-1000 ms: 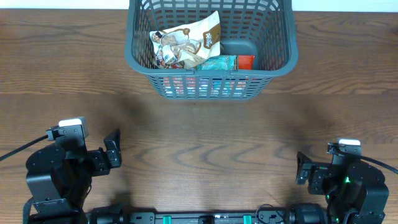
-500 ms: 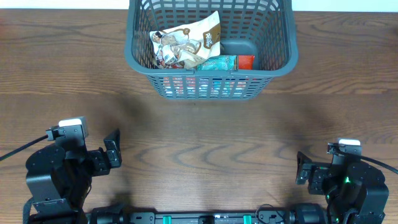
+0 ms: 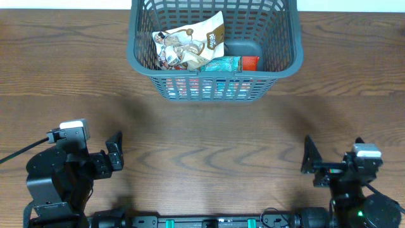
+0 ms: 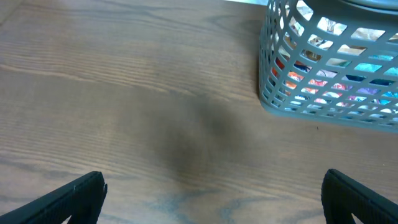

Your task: Pack container

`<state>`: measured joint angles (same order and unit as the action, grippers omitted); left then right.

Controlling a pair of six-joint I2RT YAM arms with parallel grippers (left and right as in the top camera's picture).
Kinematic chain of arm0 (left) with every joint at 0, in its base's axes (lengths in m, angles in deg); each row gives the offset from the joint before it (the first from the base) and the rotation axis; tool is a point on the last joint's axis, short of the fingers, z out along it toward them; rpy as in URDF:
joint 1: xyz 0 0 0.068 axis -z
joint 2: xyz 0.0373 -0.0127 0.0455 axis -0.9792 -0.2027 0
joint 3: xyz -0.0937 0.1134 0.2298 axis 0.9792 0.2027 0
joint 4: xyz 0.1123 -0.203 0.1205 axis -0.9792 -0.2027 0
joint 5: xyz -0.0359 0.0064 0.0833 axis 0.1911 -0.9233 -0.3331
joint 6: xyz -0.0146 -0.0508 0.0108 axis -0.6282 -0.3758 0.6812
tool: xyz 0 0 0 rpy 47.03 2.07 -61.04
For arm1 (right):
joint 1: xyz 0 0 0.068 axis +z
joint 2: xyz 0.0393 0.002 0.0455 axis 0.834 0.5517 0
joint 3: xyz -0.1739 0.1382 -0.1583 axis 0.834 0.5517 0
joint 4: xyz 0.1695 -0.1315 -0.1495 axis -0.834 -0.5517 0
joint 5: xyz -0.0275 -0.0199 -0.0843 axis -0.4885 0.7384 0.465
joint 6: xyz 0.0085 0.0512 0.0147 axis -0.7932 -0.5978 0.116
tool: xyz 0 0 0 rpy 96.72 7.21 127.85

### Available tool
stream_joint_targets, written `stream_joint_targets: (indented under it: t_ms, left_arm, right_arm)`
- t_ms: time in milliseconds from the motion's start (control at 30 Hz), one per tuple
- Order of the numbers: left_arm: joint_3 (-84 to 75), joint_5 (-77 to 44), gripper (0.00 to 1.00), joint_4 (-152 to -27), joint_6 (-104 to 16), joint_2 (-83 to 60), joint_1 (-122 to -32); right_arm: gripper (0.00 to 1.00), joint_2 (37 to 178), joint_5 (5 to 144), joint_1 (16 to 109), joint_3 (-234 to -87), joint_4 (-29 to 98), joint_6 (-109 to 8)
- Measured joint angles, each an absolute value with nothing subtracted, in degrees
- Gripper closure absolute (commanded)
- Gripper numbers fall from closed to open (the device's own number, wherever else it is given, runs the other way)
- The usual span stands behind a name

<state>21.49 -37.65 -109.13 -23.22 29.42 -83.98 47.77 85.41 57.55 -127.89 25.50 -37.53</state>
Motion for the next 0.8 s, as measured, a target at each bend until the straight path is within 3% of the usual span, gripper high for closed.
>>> stream_joint_targets:
  t_ms: [500,800]
  left_arm:
    - [21.53,-37.67,0.01,-109.13,-23.22,29.42,-83.98]
    - [21.53,-37.67,0.01,-109.13,-23.22,29.42,-83.98]
  right_arm:
    - [0.01,46.48,88.71,59.80,-99.71,63.64,-37.53]
    - [0.01,42.31,92.64,59.82,-88.96,69.74,-37.53]
